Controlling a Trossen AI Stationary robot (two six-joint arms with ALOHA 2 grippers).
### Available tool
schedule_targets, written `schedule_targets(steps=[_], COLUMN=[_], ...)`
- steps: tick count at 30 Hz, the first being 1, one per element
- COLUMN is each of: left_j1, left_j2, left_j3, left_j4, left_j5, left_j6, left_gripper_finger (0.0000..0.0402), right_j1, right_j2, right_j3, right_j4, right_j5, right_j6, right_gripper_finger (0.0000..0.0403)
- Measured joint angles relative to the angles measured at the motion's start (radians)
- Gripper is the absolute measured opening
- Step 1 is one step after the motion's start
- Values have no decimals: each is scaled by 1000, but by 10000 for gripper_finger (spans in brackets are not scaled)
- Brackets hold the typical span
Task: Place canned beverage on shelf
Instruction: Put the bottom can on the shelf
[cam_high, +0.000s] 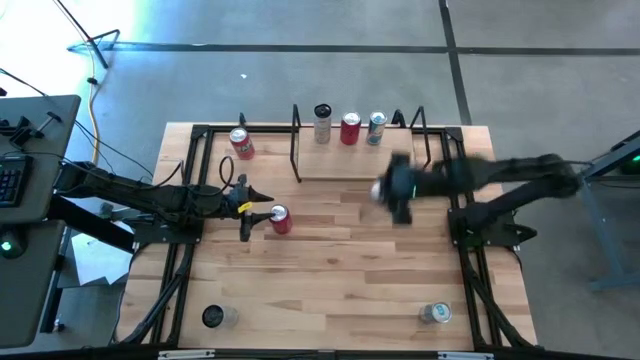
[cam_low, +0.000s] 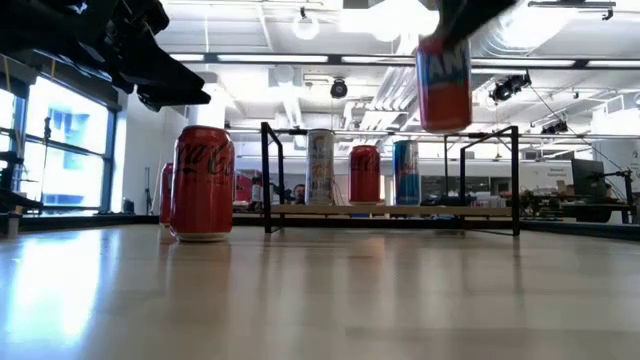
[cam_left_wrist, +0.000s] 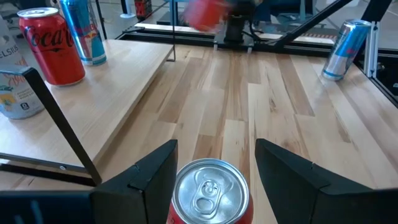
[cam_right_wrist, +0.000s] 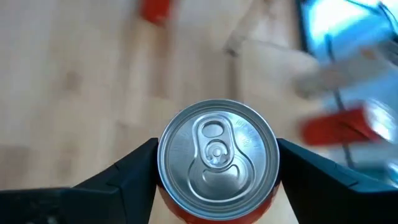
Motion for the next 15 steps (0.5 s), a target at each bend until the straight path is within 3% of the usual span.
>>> schedule_targets(steps=[4,9,12,15], left_j1=[0,0,0,0], left_j2=[-1,-1,-1,-1], left_j3=[0,0,0,0], left_j4=[12,20,22,23], left_j5=[0,1,1,-8], left_j6=[-5,-41,-37,-16], left_gripper_finger=[204,204,204,204], right_j1=[-323,-701,-859,-948], right_j2=[-94,-81,-25,54], right_j3=[3,0,1,1], right_j4=[7,11,62,68], right_j5=[-149,-359,-501,-632], right_j6=[-221,-407,-461,-475], right_gripper_finger=[272,272,272,272])
